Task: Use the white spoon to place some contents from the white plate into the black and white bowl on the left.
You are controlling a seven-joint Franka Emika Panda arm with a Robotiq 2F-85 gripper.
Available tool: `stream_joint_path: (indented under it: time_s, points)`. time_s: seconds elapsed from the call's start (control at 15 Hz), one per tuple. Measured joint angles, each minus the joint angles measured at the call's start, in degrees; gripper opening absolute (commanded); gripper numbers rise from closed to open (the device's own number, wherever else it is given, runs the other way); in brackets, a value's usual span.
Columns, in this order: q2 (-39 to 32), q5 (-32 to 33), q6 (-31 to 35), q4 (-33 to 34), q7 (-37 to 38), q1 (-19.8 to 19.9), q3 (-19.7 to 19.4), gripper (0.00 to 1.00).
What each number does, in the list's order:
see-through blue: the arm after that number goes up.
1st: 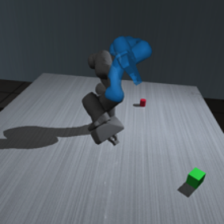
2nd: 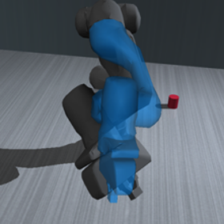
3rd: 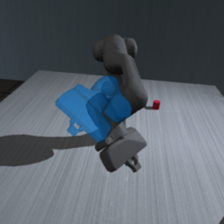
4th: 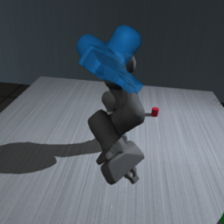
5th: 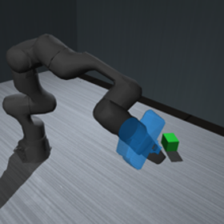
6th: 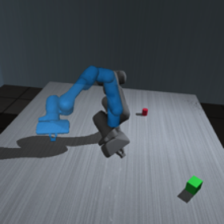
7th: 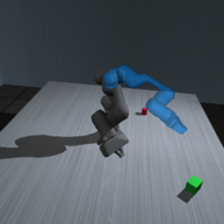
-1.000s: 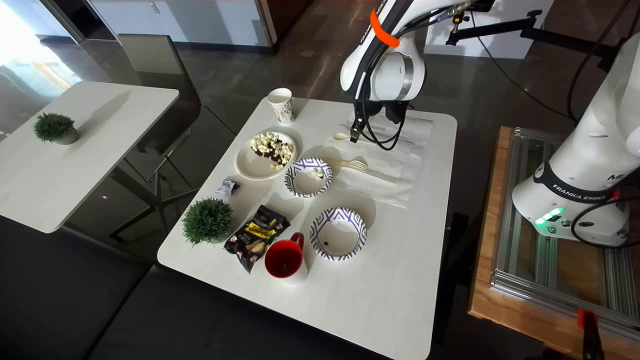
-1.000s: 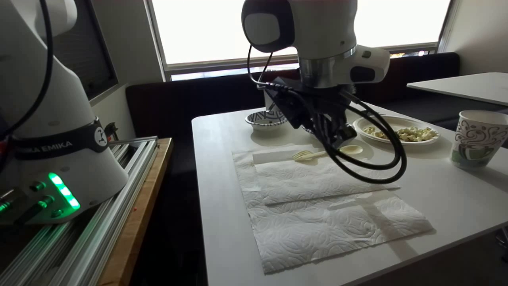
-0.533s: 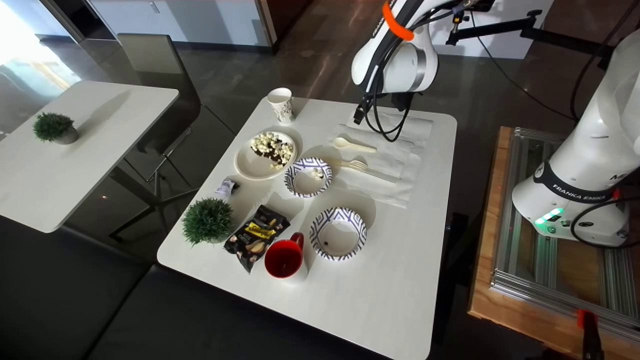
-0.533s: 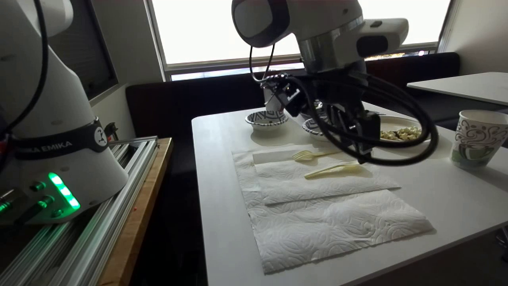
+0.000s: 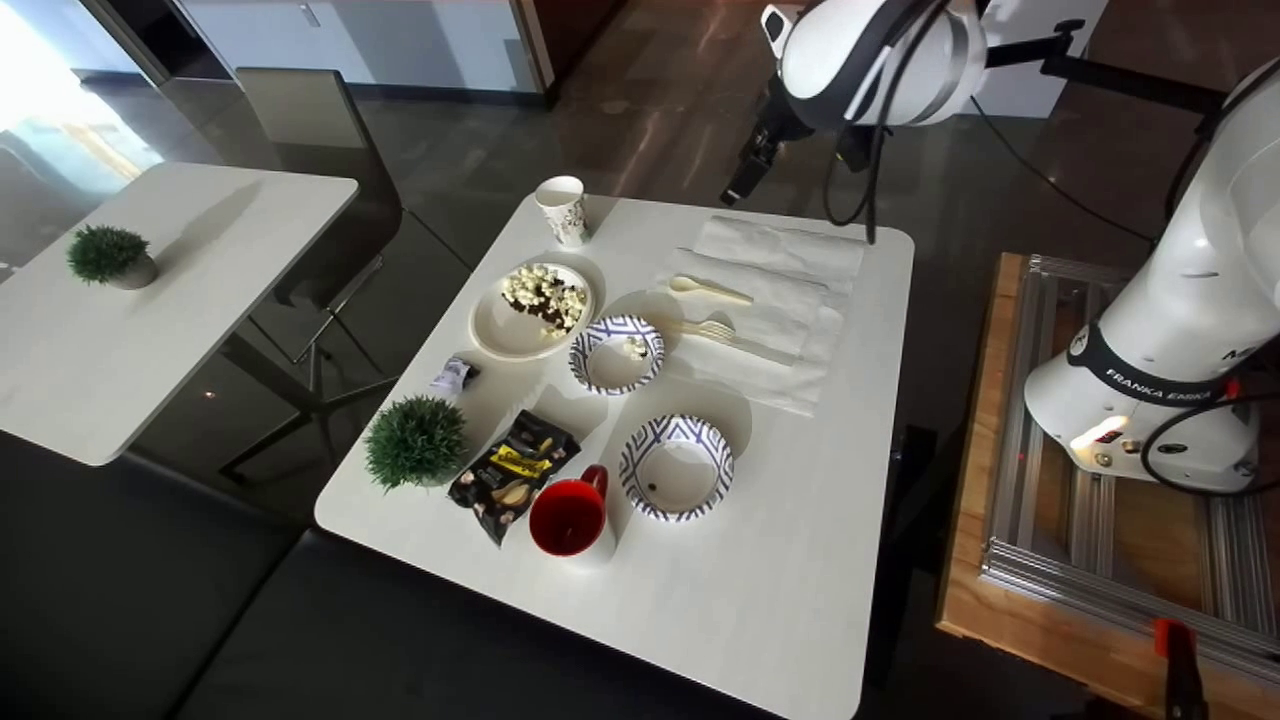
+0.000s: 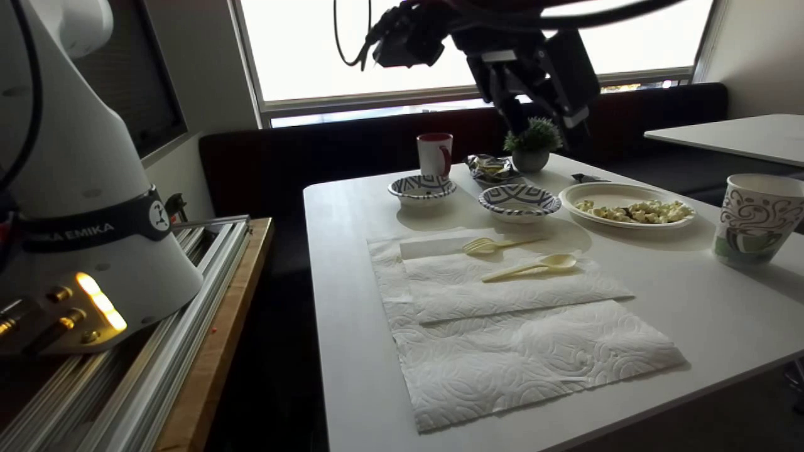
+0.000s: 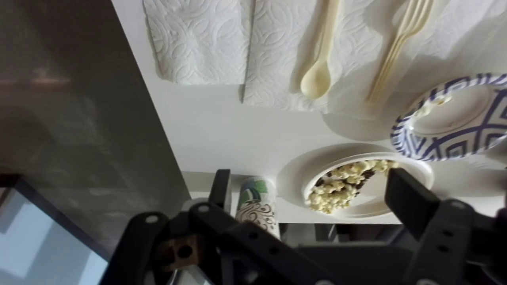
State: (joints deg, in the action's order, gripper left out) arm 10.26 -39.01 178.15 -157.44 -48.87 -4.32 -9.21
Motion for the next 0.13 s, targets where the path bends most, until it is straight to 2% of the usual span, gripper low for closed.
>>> stream_joint_path:
  time_s: [0.13]
  points:
    - [4.0,2.2,-0.9,-3.7,-0.2,0.8,1.1,1.0]
